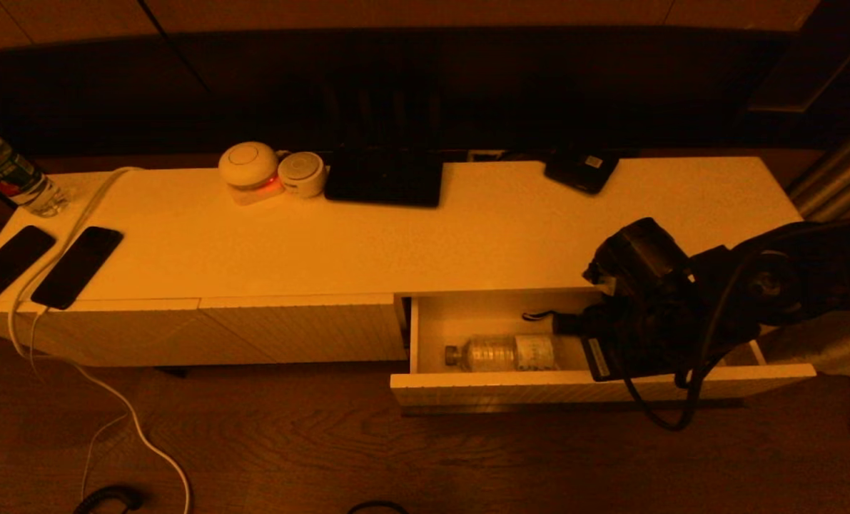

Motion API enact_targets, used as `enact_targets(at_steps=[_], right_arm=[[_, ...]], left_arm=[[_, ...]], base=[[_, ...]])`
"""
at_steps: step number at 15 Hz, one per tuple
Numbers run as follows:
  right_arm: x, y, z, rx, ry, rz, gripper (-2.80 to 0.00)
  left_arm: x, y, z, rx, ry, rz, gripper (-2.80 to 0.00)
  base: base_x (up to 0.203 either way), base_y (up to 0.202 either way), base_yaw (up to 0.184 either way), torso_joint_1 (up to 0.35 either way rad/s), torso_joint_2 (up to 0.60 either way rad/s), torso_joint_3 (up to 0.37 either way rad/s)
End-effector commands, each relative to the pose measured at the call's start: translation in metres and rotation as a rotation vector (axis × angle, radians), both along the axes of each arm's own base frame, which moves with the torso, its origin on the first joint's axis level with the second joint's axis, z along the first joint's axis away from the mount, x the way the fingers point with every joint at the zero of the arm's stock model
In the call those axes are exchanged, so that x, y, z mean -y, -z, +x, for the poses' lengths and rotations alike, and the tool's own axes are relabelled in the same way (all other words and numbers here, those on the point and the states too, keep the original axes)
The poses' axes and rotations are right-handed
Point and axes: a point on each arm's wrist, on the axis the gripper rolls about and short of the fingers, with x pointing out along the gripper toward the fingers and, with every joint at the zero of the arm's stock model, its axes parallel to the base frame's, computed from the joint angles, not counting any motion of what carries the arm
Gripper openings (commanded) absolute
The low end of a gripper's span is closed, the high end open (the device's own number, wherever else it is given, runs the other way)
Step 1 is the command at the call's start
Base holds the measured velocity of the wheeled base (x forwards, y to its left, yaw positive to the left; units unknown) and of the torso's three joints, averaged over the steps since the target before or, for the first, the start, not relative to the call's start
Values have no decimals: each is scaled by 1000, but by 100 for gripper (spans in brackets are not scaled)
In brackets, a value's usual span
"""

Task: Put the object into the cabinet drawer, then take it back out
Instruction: Open the drawer

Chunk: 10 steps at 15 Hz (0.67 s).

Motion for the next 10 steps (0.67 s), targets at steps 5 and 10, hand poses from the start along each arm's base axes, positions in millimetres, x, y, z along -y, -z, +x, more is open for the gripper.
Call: enact_targets(at_steps=[5, 10], right_arm=[[-1, 10, 9, -27, 28, -1, -280], [6, 16, 16, -40, 68, 0, -280]], left_arm=[[0, 0, 0, 0, 0, -1, -280], [0, 0, 0, 0, 0, -1, -280]], base=[[0, 0, 0, 0, 0, 0], [0, 0, 0, 0, 0, 0]])
